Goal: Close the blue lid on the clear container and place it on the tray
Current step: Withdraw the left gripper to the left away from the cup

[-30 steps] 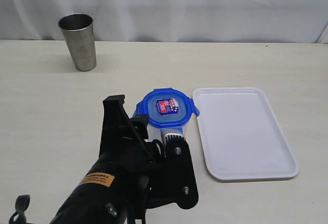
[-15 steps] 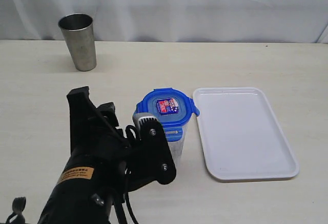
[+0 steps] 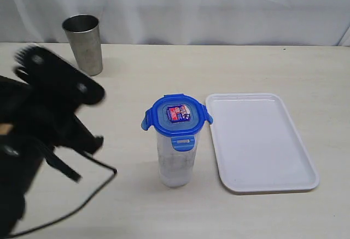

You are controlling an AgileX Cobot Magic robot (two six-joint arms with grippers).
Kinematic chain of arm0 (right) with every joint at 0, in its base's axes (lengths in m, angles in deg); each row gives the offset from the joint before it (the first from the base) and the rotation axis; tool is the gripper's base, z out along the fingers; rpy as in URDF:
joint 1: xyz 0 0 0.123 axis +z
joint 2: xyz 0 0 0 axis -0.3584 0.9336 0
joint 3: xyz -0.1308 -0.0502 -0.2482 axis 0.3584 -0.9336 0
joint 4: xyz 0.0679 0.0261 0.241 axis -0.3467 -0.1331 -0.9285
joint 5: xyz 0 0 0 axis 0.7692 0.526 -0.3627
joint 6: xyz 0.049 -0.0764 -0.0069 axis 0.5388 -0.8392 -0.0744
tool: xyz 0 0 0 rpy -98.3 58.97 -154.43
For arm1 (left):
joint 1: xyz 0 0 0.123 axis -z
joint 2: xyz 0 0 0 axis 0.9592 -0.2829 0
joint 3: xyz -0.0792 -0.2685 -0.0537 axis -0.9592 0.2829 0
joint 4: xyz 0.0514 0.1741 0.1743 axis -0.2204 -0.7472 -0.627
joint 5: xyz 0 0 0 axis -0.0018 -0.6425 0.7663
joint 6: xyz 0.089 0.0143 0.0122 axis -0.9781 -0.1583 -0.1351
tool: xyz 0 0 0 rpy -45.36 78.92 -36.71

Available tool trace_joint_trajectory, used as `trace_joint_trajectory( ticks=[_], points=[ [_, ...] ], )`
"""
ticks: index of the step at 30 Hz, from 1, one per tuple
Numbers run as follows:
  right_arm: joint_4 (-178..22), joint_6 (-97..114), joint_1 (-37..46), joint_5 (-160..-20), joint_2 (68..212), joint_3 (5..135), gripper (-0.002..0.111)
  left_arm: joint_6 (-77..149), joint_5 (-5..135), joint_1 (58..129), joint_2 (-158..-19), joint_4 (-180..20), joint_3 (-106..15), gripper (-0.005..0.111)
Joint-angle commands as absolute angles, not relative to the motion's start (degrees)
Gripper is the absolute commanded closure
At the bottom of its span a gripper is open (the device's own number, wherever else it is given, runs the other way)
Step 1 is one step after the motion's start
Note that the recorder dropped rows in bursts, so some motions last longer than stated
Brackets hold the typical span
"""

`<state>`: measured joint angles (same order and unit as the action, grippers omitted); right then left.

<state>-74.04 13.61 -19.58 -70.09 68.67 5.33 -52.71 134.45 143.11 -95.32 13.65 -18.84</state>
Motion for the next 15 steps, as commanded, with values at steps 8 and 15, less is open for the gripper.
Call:
trace_joint_trajectory(
  ticks=[8, 15],
  points=[
    [-74.12, 13.77, -19.51, -70.01, 68.35, 5.15, 0.104, 32.55, 96.65, 104.44, -76.39, -74.07, -15.11, 0.107],
    [-74.12, 13.77, -19.51, -70.01, 68.35, 5.15, 0.104, 70.2, 122.97, 80.91, -85.89, -121.19, -12.13, 0.107]
  ],
)
